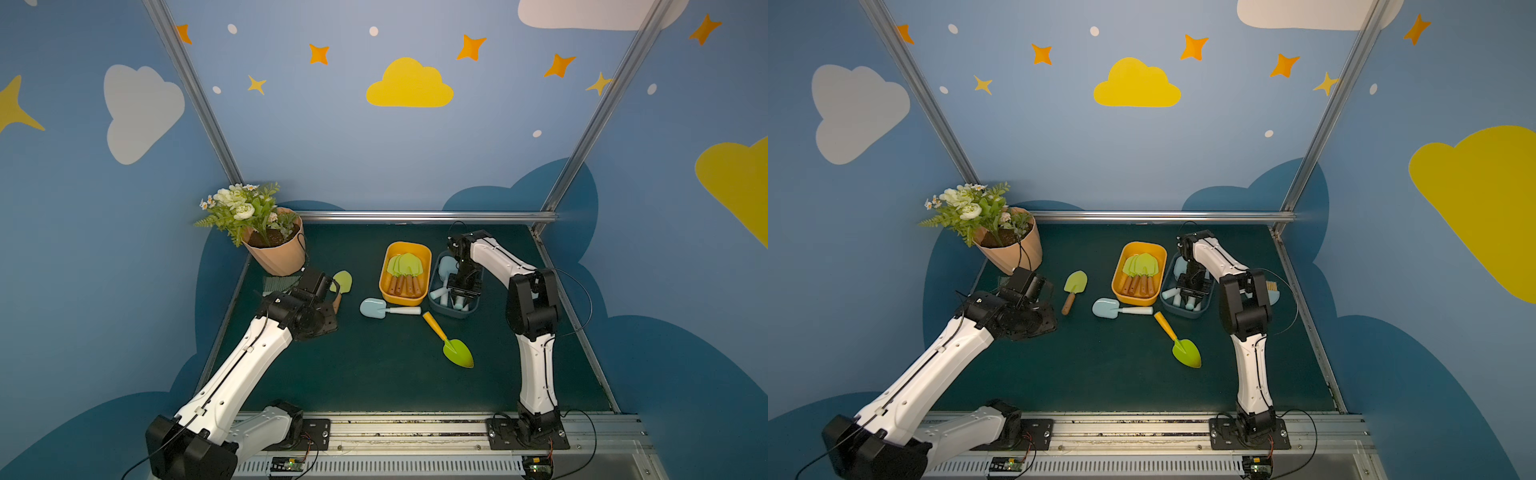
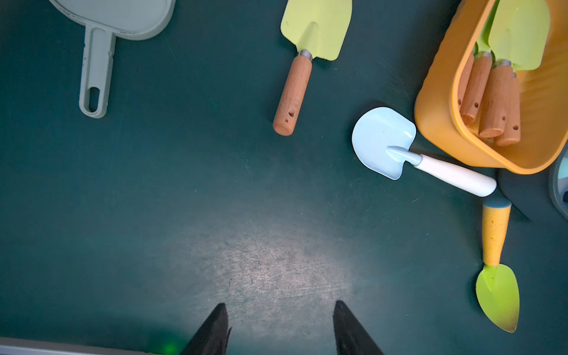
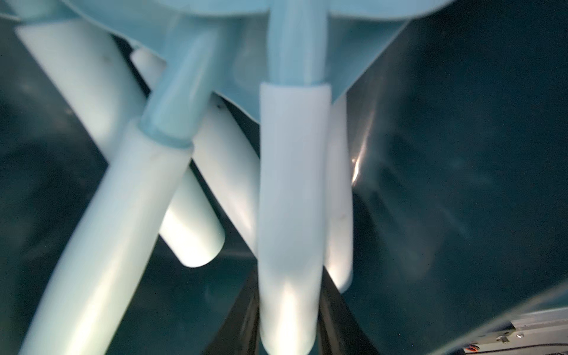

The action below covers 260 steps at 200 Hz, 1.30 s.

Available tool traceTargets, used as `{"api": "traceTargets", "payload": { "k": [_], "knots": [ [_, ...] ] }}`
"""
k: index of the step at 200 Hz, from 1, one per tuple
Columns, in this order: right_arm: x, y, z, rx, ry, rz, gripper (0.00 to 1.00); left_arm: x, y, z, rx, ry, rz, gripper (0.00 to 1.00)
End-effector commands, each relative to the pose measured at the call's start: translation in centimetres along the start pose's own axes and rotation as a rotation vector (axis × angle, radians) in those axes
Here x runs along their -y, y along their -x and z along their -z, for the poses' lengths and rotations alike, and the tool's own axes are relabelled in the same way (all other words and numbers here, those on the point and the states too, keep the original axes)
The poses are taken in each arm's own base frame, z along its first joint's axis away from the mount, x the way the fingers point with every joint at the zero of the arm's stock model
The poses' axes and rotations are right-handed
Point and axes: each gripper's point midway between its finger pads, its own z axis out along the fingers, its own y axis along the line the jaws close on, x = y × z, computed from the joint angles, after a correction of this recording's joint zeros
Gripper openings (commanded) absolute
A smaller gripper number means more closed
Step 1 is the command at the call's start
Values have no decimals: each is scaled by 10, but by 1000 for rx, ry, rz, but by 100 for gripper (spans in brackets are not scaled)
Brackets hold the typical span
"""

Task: Sort the small shovels by color and place them into the storage box
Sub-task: Place the shovel in the storage box.

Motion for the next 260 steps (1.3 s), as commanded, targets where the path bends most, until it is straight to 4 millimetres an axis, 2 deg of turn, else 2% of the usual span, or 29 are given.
{"api": "traceTargets", "payload": {
  "k": [1, 51, 78, 110, 161, 192, 213, 260],
  "knots": [
    [3, -1, -8, -23, -12, 7, 34, 0, 0, 0, -5, 11, -10, 46],
    [4, -1, -3, -18, -12, 12, 37, 0, 0, -1, -5, 12, -9, 46],
    [5, -2, 9, 4, -8, 20, 39, 1, -1, 1, -3, 9, -12, 46],
    [9, -3, 39, 65, -4, 34, 43, 2, -2, 3, 0, 4, -12, 46],
    [20, -16, 107, 203, 26, 81, 46, 5, -4, 5, 4, 4, 0, 46],
    [32, -39, 147, 288, 58, 115, 47, 13, -8, 4, 0, 6, 13, 46],
    [40, -62, 161, 326, 76, 143, 47, 23, -11, -2, -22, 17, 22, 46],
    [64, -114, 160, 343, 87, 188, 46, 59, -16, -13, -57, 42, 23, 47]
  ]
}}
